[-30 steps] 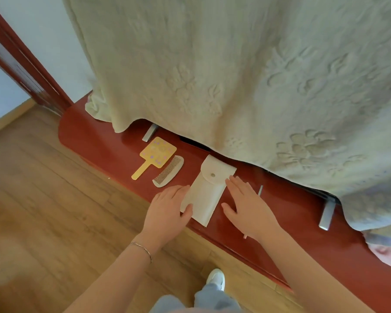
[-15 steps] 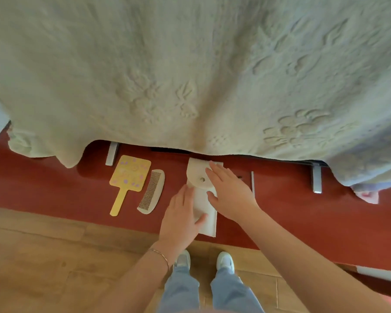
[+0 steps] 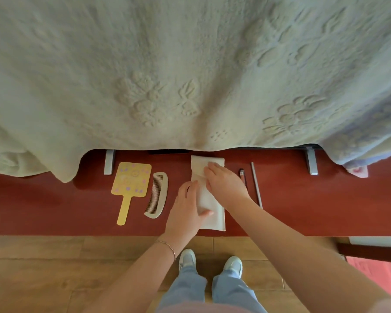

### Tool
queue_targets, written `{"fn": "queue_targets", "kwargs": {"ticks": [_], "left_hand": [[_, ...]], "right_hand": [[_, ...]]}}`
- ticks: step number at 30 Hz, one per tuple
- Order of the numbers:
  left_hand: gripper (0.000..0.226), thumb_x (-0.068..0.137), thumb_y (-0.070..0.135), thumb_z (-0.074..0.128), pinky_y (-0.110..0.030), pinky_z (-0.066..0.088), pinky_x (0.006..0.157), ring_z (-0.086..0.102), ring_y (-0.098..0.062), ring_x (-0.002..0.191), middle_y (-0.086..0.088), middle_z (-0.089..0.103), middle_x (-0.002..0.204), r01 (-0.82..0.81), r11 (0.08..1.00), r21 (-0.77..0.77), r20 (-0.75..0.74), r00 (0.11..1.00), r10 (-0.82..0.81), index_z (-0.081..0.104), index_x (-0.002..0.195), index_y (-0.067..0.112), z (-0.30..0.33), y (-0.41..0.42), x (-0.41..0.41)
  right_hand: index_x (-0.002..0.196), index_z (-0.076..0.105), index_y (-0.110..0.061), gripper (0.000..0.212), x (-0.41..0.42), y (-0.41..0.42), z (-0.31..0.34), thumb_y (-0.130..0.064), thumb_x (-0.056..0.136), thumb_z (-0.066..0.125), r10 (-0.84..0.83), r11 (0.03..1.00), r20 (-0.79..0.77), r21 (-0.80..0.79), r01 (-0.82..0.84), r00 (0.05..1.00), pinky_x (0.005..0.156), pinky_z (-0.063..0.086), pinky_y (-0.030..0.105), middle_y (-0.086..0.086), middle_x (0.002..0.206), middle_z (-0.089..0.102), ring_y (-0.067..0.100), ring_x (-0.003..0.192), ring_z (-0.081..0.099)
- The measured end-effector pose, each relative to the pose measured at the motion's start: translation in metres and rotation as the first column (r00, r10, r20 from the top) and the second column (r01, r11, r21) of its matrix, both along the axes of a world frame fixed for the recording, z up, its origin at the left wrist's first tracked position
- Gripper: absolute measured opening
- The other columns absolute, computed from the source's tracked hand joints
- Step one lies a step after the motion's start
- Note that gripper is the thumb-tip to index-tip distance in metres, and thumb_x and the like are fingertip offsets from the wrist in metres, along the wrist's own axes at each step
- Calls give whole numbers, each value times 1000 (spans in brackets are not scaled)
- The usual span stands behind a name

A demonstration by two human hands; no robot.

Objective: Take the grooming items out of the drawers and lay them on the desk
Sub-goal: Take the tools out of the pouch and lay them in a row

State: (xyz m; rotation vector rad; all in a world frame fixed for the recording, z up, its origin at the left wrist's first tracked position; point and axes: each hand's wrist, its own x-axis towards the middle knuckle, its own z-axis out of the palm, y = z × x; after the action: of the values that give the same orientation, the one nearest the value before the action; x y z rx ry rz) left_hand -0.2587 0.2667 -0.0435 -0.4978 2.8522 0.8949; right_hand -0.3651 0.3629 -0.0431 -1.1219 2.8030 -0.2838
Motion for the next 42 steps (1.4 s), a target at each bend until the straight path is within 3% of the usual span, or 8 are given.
{"fn": "queue_targets", "kwargs": {"ticks": [4,8,12,19,27,33,39,42], "left_hand": [[92,78,45,67,-29,45,96,48,-20,125,-3,37,146,-234,958,168,103,970,219,12,147,19,7,-2,-10],[54,81,35,66,-21,50,73,59,-13,97,1,60,119,-329,829,452,173,944,280,44,129,23,19,-4,-19],[37,82,27,66,-41,52,86,62,-17,96,2,63,107,-325,662,675,238,946,222,50,116,29,38,-11,-19],[36,82,24,63,-32,53,75,65,-16,90,3,65,103,-145,715,684,261,964,-55,52,115,32,65,-30,-10],[49,65,25,72,-27,54,67,69,-15,86,6,71,95,-63,544,837,289,895,-340,56,111,29,87,-27,-2],[57,57,36,72,-26,53,69,68,-16,88,7,72,97,-5,506,862,233,891,-389,56,111,27,93,-15,-8],[56,56,37,74,-32,54,73,68,-21,91,2,71,100,-12,522,853,242,895,-375,58,109,27,90,-20,-12],[58,55,36,75,-33,54,72,68,-22,90,0,72,99,-21,522,853,251,892,-375,58,110,24,87,-21,-11]], "right_hand": [[103,64,-2,20,1,0,16,-6,88,51,-82,994,91,-58,88,992,74,50,37,14,111,66,33,90,64],[102,63,-4,21,8,13,29,-9,92,46,-131,946,149,-277,168,980,62,51,40,12,90,69,34,75,64],[98,66,-3,18,15,23,51,-11,91,51,-115,897,130,-413,159,985,57,52,40,15,86,71,31,67,63],[82,65,-5,18,9,55,89,-12,91,50,-285,812,189,-472,342,940,52,36,32,6,63,61,21,55,50],[104,61,-8,18,-20,93,91,-9,90,48,-552,644,231,-492,585,801,73,39,30,7,97,61,26,93,54],[84,65,-9,14,-4,104,100,-5,79,52,-436,811,-241,-522,263,867,59,42,35,5,76,61,26,70,47],[78,56,-18,34,14,105,96,-52,75,55,-210,859,129,-449,246,969,63,36,22,-15,74,51,12,78,42],[80,51,-22,31,16,105,91,-47,73,68,-205,878,207,-393,273,957,69,32,23,-20,75,44,12,83,39]]}}
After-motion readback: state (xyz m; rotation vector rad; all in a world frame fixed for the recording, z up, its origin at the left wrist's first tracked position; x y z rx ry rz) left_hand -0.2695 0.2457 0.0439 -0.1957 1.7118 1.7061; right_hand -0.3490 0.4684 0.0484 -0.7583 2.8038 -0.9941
